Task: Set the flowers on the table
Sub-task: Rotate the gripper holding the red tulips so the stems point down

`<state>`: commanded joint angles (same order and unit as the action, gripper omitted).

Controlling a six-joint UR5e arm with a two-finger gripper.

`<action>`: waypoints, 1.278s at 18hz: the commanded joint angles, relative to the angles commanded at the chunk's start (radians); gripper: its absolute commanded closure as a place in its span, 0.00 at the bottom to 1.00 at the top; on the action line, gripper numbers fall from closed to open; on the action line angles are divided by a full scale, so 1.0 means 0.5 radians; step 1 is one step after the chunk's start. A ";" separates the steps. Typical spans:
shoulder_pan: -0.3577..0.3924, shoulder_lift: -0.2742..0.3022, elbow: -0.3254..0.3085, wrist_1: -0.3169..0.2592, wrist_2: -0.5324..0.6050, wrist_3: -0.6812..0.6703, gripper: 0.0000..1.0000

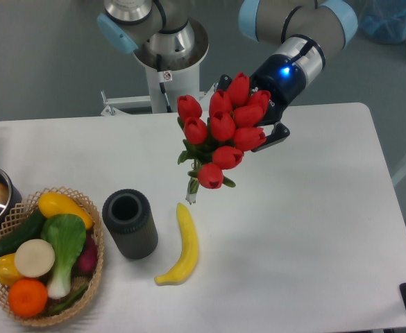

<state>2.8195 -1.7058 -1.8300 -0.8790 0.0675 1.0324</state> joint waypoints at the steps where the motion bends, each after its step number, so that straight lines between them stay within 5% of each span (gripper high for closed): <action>1: -0.006 0.006 -0.012 0.003 0.003 0.003 0.59; 12: 0.025 0.025 -0.006 0.003 0.012 0.006 0.59; 19: 0.000 0.055 0.015 0.003 0.343 0.006 0.59; 23: -0.034 0.138 0.015 0.003 0.833 0.012 0.59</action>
<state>2.8027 -1.6369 -1.8224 -0.8774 0.4841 1.0385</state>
